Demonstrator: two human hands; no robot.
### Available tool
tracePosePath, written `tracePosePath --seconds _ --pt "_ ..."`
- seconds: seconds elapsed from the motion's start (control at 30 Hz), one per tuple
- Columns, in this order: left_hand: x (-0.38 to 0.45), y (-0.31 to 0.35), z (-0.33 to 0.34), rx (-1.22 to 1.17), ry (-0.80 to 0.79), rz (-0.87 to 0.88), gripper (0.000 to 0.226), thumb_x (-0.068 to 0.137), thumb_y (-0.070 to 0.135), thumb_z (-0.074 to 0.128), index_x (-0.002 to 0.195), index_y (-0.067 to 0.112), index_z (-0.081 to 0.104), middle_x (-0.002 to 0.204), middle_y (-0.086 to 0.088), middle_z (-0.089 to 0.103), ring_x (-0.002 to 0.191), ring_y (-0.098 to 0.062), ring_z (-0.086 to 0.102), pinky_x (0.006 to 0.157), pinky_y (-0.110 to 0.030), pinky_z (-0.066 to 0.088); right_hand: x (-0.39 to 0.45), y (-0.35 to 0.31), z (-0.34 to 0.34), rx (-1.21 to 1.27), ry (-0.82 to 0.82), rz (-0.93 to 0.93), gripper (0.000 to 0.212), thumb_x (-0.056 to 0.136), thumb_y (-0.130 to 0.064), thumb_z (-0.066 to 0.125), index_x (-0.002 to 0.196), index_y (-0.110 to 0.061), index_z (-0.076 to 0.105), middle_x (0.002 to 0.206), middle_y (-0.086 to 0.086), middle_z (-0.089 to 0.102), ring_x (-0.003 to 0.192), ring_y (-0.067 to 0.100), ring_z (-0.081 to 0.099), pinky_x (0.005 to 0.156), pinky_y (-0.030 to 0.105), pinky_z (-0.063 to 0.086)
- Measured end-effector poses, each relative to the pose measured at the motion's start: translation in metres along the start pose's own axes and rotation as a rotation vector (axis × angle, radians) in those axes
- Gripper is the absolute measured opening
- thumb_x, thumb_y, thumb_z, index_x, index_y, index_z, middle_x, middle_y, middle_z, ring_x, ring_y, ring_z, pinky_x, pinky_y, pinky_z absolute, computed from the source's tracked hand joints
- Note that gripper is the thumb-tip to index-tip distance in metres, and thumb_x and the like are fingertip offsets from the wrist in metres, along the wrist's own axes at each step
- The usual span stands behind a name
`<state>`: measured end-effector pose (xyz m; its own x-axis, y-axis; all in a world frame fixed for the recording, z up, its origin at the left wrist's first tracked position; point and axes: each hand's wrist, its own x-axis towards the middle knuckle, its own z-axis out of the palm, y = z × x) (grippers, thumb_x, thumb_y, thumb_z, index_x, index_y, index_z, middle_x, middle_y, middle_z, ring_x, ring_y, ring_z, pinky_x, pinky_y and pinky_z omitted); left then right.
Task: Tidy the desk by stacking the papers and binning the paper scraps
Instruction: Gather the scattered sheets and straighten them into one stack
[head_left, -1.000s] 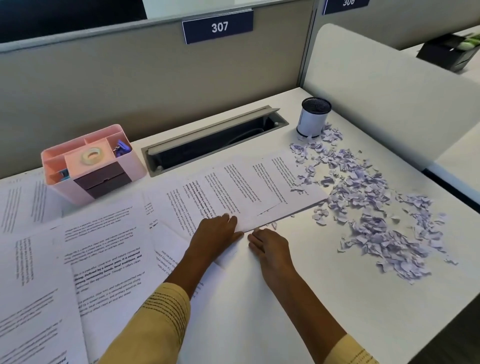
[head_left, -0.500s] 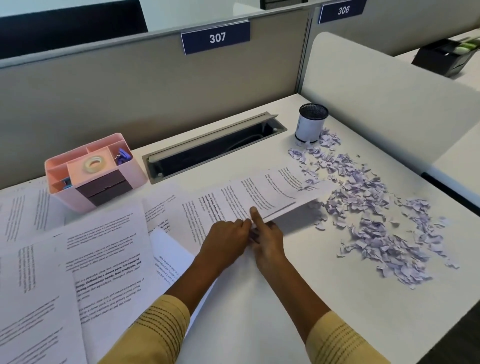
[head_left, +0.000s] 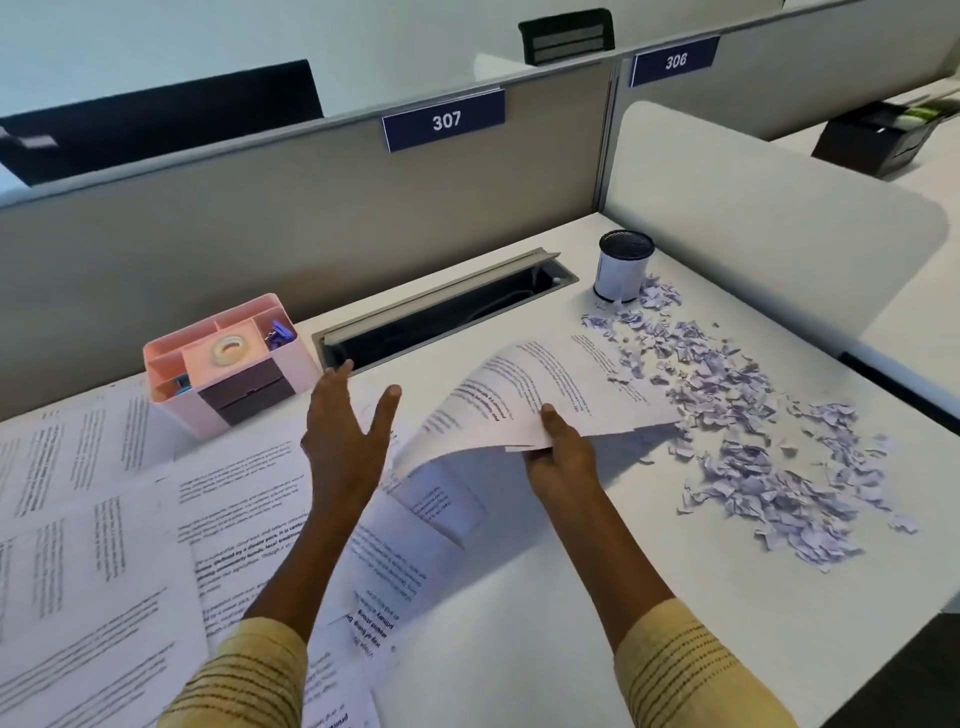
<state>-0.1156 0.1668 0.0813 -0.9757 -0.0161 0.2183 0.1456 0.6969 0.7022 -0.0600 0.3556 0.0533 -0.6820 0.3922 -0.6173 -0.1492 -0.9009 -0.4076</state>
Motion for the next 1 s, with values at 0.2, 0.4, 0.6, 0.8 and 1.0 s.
tracePosePath --seconds 0.2,0.4,0.6,0.8,1.0 --pt "0.000 0.024 -0.023 -0.505 -0.184 -0.422 0.083 0.081 0.059 0.055 0.149 0.027 0.021 0.157 -0.005 0.024 0.135 -0.032 0.038 0.099 -0.046 0.045 -0.024 0.013 0.014 0.124 -0.112 0.046 0.024 0.090 -0.007 0.060 0.113 -0.009 0.059 0.071 0.008 0.074 0.061 0.021 0.071 0.050 0.035 0.058" --pt "0.000 0.033 -0.057 -0.821 -0.121 -0.329 0.048 0.094 0.043 0.051 0.135 0.021 0.041 0.142 -0.003 0.044 0.121 -0.023 0.051 0.082 -0.029 0.053 -0.046 0.010 0.029 0.293 -0.176 0.104 0.038 0.091 -0.021 0.060 0.127 -0.011 0.056 0.098 0.014 0.070 0.063 0.027 0.071 0.047 0.036 0.057" --pt "0.010 0.010 -0.089 -0.858 0.025 -0.321 0.032 0.095 0.043 0.051 0.122 0.026 0.051 0.123 0.000 0.059 0.117 -0.022 0.056 0.082 -0.032 0.053 -0.068 0.011 0.050 0.275 -0.329 0.082 0.039 0.093 -0.026 0.056 0.128 -0.009 0.052 0.101 0.017 0.067 0.080 0.031 0.068 0.050 0.038 0.058" --pt "0.000 -0.033 -0.097 -0.778 -0.029 -0.512 0.046 0.096 0.045 0.047 0.136 0.023 0.042 0.139 -0.006 0.050 0.119 -0.028 0.055 0.093 -0.043 0.051 -0.071 0.024 0.046 0.294 -0.215 0.096 0.034 0.092 -0.025 0.059 0.121 -0.008 0.058 0.081 0.013 0.073 0.058 0.025 0.071 0.043 0.032 0.054" --pt "-0.018 -0.064 -0.106 -0.987 -0.227 -0.718 0.053 0.095 0.051 0.040 0.123 0.008 0.053 0.121 -0.018 0.062 0.097 -0.032 0.065 0.077 -0.043 0.054 -0.074 0.040 0.042 -0.138 -0.345 0.048 0.024 0.090 -0.024 0.060 0.109 -0.009 0.062 0.104 0.014 0.070 0.092 0.030 0.066 0.070 0.047 0.058"
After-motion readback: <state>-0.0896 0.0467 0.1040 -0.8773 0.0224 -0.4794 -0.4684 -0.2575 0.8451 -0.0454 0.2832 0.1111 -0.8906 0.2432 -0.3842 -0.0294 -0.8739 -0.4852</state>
